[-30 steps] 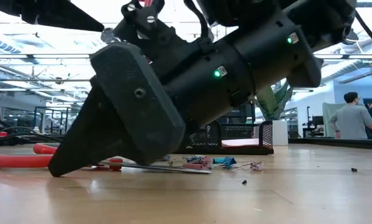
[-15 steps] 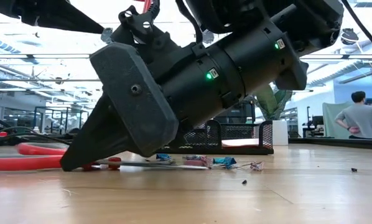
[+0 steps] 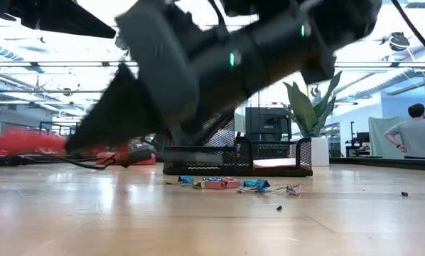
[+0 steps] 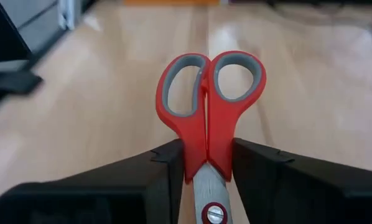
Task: Pick and place office supplies into organizer
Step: Put the red scissors into the black desk organizer
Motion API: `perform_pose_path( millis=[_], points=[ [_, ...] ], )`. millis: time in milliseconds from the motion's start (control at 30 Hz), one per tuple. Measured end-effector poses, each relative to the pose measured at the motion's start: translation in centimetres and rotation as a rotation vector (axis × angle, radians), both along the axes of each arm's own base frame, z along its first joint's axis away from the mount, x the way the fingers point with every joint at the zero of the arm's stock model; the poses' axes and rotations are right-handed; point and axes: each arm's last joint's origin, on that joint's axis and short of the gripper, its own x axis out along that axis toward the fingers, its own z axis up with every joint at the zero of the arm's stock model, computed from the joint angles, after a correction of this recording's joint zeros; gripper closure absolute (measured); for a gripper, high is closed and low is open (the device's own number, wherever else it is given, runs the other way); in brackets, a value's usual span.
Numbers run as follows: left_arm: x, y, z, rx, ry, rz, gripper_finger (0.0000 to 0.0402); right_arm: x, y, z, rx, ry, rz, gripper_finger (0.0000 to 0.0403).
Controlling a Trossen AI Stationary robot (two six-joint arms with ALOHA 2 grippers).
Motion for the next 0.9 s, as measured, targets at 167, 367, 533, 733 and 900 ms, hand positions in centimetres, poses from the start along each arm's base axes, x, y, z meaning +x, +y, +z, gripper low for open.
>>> perform_pose_path(
  millis=[167,367,533,733,900],
  points=[
    [-0.4,-0.4,0.0,0.018,-0.006,-0.002,0.0396,-0.6,0.8,2.9,-0.046,-0.038,0.047,0.0308],
    [-0.8,-0.7,0.0,0.052,-0.016,0.017,0.0396,-1.6,1.6,6.0,-0.101,-0.070,0.101,0.0308],
    [-1.1,-0.8,-0.1,0.054,-0.025,0.027,0.0396,-2.3,2.1,7.8,-0.122,-0.087,0.125,0.0308],
    [-1.3,-0.7,-0.3,0.038,-0.019,0.037,0.0396,-3.2,1.5,9.5,-0.195,-0.049,0.096,0.0308],
    [-1.5,-0.8,-0.4,0.038,-0.017,0.040,0.0396,-4.0,-0.2,11.3,-0.265,-0.031,0.016,0.0308]
  ],
)
